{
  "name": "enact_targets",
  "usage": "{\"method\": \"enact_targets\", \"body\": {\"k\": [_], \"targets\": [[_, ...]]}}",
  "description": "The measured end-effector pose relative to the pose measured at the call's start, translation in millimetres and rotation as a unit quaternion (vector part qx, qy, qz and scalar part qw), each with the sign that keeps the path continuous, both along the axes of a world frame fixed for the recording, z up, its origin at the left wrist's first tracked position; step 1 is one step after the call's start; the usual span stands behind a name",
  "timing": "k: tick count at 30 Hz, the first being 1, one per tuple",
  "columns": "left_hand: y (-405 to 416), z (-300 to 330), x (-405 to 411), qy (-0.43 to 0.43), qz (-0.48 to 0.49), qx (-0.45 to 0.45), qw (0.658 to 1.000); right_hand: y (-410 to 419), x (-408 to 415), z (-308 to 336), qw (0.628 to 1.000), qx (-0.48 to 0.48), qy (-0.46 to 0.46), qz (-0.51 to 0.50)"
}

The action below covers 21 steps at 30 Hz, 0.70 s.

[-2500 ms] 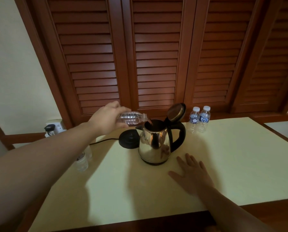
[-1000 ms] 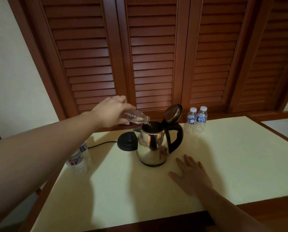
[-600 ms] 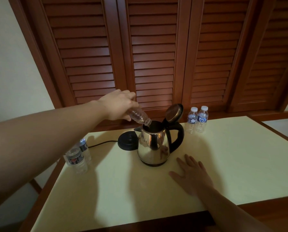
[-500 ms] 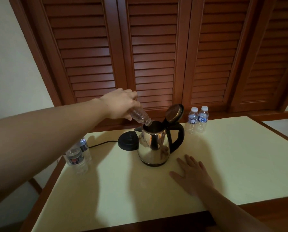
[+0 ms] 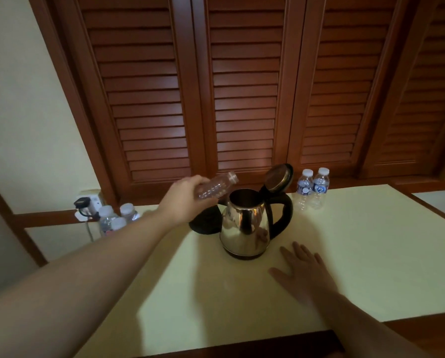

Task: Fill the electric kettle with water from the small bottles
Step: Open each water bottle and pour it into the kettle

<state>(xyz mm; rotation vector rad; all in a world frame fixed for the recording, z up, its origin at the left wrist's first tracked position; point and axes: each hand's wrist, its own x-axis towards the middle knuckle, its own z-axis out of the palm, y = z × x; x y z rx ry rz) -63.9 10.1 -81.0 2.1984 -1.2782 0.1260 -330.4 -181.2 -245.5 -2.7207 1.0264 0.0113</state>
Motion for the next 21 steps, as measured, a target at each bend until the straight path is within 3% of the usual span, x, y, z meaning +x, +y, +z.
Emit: {"method": "enact_targets", "body": {"k": [6, 9, 13, 21], "targets": [[36, -85, -15, 0.201, 0.096, -0.11, 0.969, 22, 11, 15, 0.996, -0.056, -0.039, 0.056], [60, -111, -17, 0.255, 0.129, -0.16, 0.945, 50, 27, 22, 0.992, 0.016, -0.072, 0.103], [83, -125, -20, 0.276, 0.147, -0.149, 0.938, 81, 49, 29, 0.983, 0.086, -0.064, 0.146], [109, -129, -23, 0.256, 0.086, -0.118, 0.956, 94, 67, 32, 0.978, 0.066, -0.044, 0.191]]}}
